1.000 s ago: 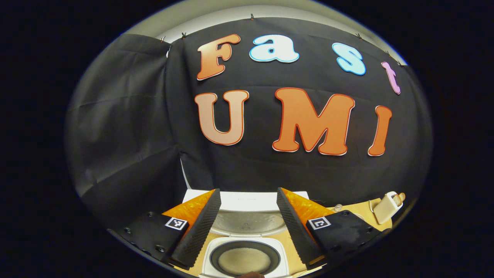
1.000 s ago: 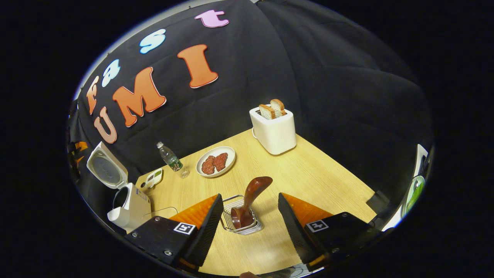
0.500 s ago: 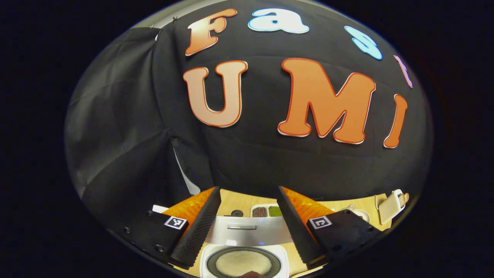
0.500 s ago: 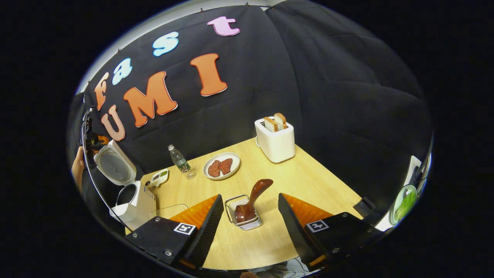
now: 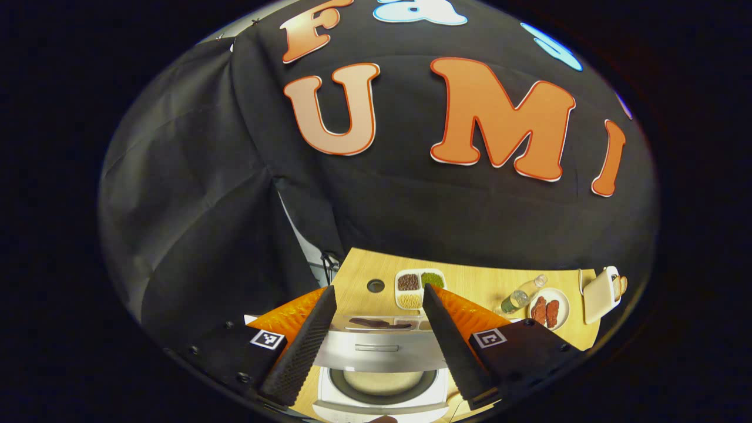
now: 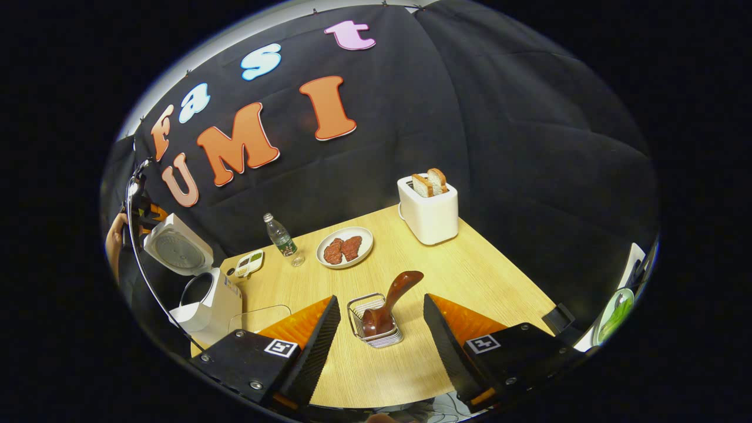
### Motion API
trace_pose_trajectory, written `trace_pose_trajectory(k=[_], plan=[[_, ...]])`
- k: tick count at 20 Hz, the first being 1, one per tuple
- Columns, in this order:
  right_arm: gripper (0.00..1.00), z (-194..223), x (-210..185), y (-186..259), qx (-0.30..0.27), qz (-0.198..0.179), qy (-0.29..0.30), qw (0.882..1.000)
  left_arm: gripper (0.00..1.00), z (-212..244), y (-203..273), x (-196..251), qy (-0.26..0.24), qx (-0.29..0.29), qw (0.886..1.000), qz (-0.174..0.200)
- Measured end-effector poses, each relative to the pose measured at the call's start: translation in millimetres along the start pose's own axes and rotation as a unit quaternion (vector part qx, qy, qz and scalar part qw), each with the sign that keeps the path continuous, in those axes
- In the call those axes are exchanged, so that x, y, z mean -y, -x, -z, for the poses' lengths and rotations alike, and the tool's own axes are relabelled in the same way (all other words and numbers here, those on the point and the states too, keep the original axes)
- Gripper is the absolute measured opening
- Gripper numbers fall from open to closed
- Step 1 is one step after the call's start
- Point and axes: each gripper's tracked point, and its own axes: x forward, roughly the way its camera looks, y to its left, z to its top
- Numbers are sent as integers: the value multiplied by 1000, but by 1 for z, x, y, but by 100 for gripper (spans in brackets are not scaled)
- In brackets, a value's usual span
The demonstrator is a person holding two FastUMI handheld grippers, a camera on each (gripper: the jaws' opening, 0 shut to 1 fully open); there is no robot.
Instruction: Close the left gripper, press the button to open the rice cooker; take a wooden spoon from the chopstick holder with the right hand, scoop a spoonful of rice and pour it into the rice cooker, then put the wooden spoon back into the chopstick holder.
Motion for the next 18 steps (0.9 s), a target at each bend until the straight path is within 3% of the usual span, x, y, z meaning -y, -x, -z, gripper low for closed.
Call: trace_pose_trajectory(k=[5, 15, 16, 17, 18], plan=[[89, 4, -4, -7, -4, -20, 4, 1000, 100, 83, 5, 2, 5, -154, 988, -20], [89, 13, -23, -18, -25, -53, 16, 998, 100, 220, 0, 13, 65, -366, 928, 3], [89, 14, -25, -19, -28, -54, 19, 998, 100, 215, -7, 11, 64, -346, 936, 1], [89, 17, -26, -20, -31, -57, 22, 998, 100, 223, -3, 15, 59, -366, 929, 5], [89, 19, -29, -20, -33, -59, 25, 997, 100, 218, -4, 13, 54, -352, 934, 4]])
